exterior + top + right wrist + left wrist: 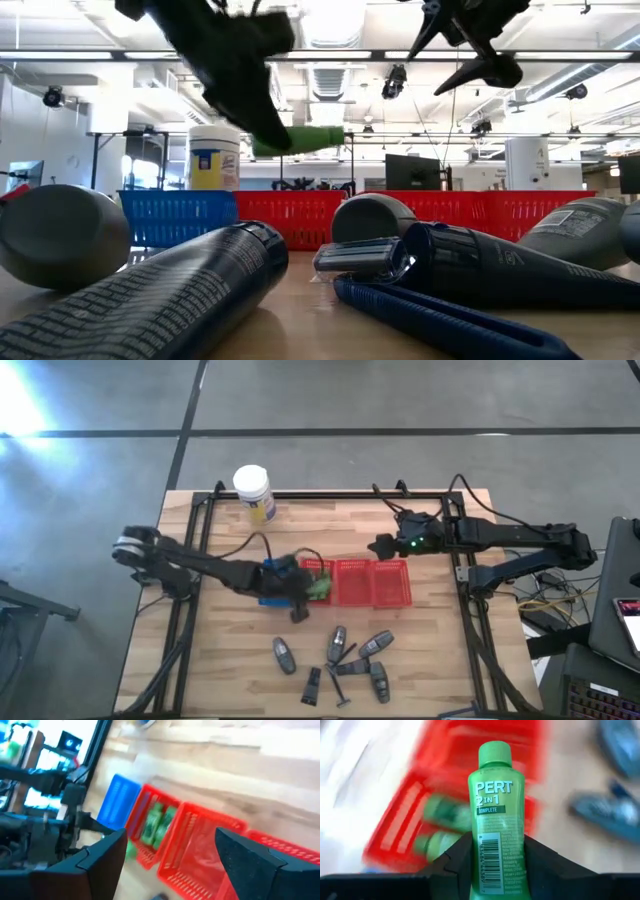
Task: Pick & Place Travel size toiletries
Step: Put the green shampoo into the left red basket, then put the gray deodorant into the right red basket
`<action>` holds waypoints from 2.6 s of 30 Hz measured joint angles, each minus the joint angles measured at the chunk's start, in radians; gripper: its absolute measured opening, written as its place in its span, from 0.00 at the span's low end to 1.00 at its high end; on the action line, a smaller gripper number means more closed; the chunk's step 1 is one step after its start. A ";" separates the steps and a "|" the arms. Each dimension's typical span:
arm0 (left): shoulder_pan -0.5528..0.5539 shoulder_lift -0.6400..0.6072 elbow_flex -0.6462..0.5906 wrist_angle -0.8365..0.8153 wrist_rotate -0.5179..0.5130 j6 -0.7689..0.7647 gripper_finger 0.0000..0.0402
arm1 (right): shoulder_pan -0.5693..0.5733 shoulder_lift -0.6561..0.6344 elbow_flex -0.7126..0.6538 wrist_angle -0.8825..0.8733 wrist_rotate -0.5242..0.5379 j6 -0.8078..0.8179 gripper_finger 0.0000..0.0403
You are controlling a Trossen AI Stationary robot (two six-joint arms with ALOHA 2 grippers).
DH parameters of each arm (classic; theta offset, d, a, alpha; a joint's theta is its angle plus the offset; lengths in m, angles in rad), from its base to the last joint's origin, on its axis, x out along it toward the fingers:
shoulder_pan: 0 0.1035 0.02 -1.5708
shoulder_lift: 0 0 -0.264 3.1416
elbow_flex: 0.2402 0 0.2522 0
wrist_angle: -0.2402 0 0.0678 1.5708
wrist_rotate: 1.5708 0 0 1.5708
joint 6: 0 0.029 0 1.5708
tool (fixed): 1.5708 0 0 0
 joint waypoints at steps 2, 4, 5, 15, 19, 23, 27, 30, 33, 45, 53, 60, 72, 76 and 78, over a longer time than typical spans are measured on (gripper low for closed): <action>0.044 -0.009 -0.014 0.002 0.002 -0.285 0.34 | 0.000 0.000 0.000 -0.005 0.025 0.013 0.75; 0.075 -0.017 -0.033 0.029 0.009 -0.559 0.34 | 0.000 0.000 -0.001 -0.017 0.029 0.021 0.77; 0.082 -0.018 -0.046 0.065 0.006 -0.662 0.34 | 0.000 0.003 -0.001 -0.014 0.031 0.021 0.78; -0.019 -0.009 -0.068 0.115 -0.182 -0.951 0.34 | 0.000 0.016 -0.001 -0.039 0.056 -0.001 0.85; -0.034 0.006 -0.059 0.067 -0.244 -1.101 0.34 | 0.000 0.014 -0.001 -0.039 0.054 -0.061 0.87; -0.032 0.054 -0.023 0.062 -0.254 -1.164 0.34 | 0.000 0.014 -0.001 -0.039 0.005 -0.128 0.88; -0.033 0.137 0.044 -0.005 -0.250 -1.186 0.34 | 0.000 0.014 -0.001 -0.045 -0.004 -0.170 0.87; -0.033 0.201 0.105 -0.072 -0.244 -1.236 0.34 | 0.000 0.011 -0.001 -0.046 -0.004 -0.204 0.85; -0.033 0.245 0.173 -0.108 -0.241 -1.239 0.35 | 0.000 0.003 -0.001 -0.048 -0.007 -0.241 0.83; -0.028 0.297 0.293 -0.263 -0.246 -1.212 0.56 | 0.000 -0.013 -0.001 -0.063 -0.007 -0.320 0.81; -0.040 0.238 0.296 -0.262 -0.132 -0.905 0.58 | -0.001 -0.011 -0.002 -0.065 -0.008 -0.352 0.87; -0.114 0.151 0.268 -0.292 0.218 -0.085 0.58 | -0.011 -0.005 -0.002 -0.064 -0.069 -0.397 0.86; -0.333 0.179 0.228 -0.362 0.292 0.612 0.58 | -0.014 -0.004 -0.002 -0.064 -0.086 -0.388 0.78; -0.340 0.185 0.219 -0.362 0.298 0.648 0.58 | -0.013 -0.004 -0.002 -0.064 -0.086 -0.366 0.76; -0.342 0.185 0.217 -0.356 0.319 0.663 0.58 | -0.013 -0.004 -0.003 -0.064 -0.086 -0.355 0.75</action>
